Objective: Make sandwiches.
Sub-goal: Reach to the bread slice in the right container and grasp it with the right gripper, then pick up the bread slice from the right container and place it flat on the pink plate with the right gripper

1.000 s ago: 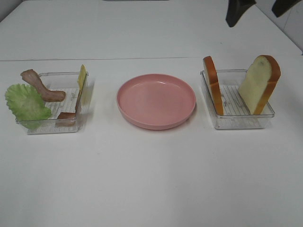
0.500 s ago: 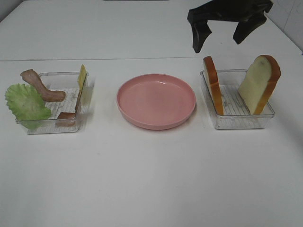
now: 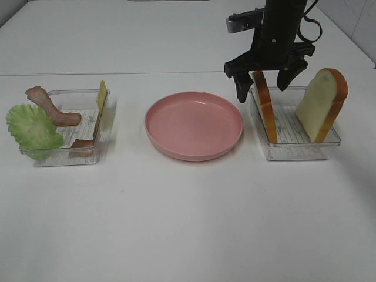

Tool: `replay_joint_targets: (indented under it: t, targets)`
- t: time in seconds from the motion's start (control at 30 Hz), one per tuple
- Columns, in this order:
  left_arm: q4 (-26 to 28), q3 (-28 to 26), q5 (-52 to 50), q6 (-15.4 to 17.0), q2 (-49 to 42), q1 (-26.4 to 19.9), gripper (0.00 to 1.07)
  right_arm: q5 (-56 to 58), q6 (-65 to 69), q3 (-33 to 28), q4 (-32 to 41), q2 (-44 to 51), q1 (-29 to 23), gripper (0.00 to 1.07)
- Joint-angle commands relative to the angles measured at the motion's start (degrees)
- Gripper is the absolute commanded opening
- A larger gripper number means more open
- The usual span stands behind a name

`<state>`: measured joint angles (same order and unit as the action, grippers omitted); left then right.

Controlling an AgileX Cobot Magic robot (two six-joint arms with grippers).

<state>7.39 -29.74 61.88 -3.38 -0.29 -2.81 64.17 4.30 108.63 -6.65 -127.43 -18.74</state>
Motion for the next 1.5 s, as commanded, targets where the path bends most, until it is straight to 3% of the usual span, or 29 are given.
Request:
replay_joint_targets:
  t: [0.03, 0.07, 0.13, 0.17, 0.2, 0.27, 0.3, 0.33, 0.8, 0.9, 1.17, 1.23, 1.33, 1.5]
  targets:
    - [-0.11, 0.11, -0.23, 0.23, -0.74, -0.11, 1.01, 0.06, 0.34, 0.29, -1.09, -0.92, 0.00, 0.73]
    - [-0.11, 0.11, -0.23, 0.23, -0.74, -0.11, 1.01, 0.40, 0.34, 0.29, -1.26, -1.55, 0.00, 0.61]
    - [-0.11, 0.11, -0.23, 0.23, -0.74, -0.11, 1.01, 0.46, 0.34, 0.29, -1.26, -1.83, 0.00, 0.55]
    - [-0.11, 0.11, -0.23, 0.23, -0.74, -0.11, 1.01, 0.52, 0.34, 0.29, -1.20, -2.01, 0.00, 0.43]
    - [-0.11, 0.11, -0.23, 0.23, -0.74, -0.11, 1.01, 0.52, 0.34, 0.29, -1.20, -2.01, 0.00, 0.43]
    - [-0.11, 0.11, -0.23, 0.23, -0.74, -0.11, 1.01, 0.69, 0.29, 0.29, -1.43, -1.78, 0.00, 0.07]
    - [-0.11, 0.11, -0.23, 0.23, -0.74, -0.11, 1.01, 0.69, 0.29, 0.29, -1.43, -1.78, 0.00, 0.07]
    - [-0.11, 0.11, -0.23, 0.23, -0.74, -0.11, 1.01, 1.09, 0.06, 0.34, -1.60, -1.60, 0.00, 0.00]
    - [-0.11, 0.11, -0.23, 0.23, -0.74, -0.11, 1.01, 6.07, -2.86, 0.80, -1.60, 6.53, 0.00, 0.00]
    - [-0.11, 0.11, -0.23, 0.23, -0.74, -0.11, 1.01, 7.39, -2.81, 3.32, 0.46, 9.85, 0.00, 0.00]
    - [-0.11, 0.11, -0.23, 0.23, -0.74, -0.11, 1.01, 7.16, -3.95, 6.36, 11.23, 12.20, 0.00, 0.00]
    - [-0.11, 0.11, -0.23, 0.23, -0.74, -0.11, 1.01, 5.90, -7.22, 6.30, 20.05, 10.94, 0.00, 0.00]
    - [-0.11, 0.11, -0.23, 0.23, -0.74, -0.11, 1.01, 4.81, -7.96, 6.30, 25.15, 9.80, 0.00, 0.00]
    - [-0.11, 0.11, -0.23, 0.23, -0.74, -0.11, 1.01, 4.01, -8.08, 6.30, 29.56, 6.82, 0.00, 0.00]
